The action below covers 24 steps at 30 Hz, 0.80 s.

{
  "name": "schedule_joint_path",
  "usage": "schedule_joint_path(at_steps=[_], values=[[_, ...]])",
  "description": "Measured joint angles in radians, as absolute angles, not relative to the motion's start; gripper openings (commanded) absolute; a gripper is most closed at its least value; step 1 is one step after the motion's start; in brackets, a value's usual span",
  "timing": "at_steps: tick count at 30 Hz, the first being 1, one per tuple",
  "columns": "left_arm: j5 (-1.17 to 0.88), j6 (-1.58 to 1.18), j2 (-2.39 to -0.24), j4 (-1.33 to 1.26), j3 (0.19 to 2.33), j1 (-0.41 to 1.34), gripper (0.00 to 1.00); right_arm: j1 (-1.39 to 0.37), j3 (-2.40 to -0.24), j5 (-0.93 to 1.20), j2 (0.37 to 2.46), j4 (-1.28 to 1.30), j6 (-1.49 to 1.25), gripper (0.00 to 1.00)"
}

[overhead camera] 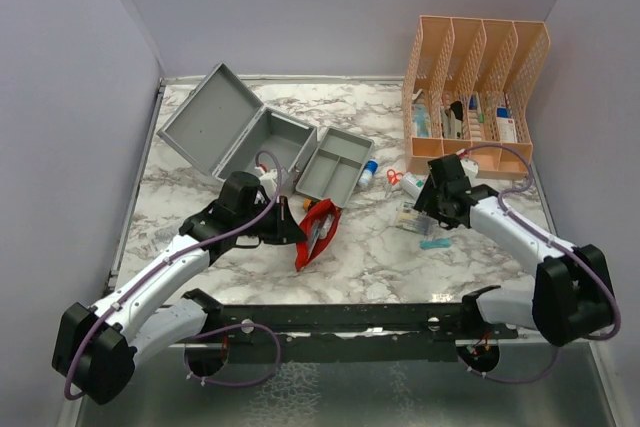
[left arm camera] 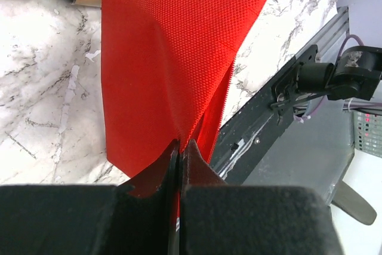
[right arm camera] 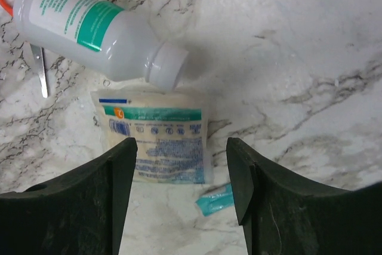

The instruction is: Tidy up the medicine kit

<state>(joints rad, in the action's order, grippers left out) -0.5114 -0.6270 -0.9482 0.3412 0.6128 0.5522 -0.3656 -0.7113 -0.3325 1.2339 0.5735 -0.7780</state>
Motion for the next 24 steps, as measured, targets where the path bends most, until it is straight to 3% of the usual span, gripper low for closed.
schedule_joint_path(at_steps=[2, 5, 9, 16, 24], values=[[-0.511, -0.605, -0.949, 0.340, 0.613, 0.552, 0.00, -0.324, -0.711, -0.281, 1.274, 0.531, -0.735, 0.59], [-0.511, -0.572, -0.950, 0.339, 0.613, 0.552, 0.00, -0.310, -0.711, -0.224, 1.332, 0.488, -0.698, 0.42], [-0.509, -0.542, -0.953, 0.337, 0.613, 0.552, 0.00, -0.310, -0.718, -0.187, 1.402, 0.484, -0.694, 0.31], [-0.505, -0.513, -0.953, 0.329, 0.613, 0.552, 0.00, -0.311, -0.696, -0.102, 1.402, 0.480, -0.722, 0.32], [-0.500, -0.498, -0.953, 0.324, 0.613, 0.552, 0.00, -0.418, -0.590, 0.077, 1.296, 0.456, -0.894, 0.44]])
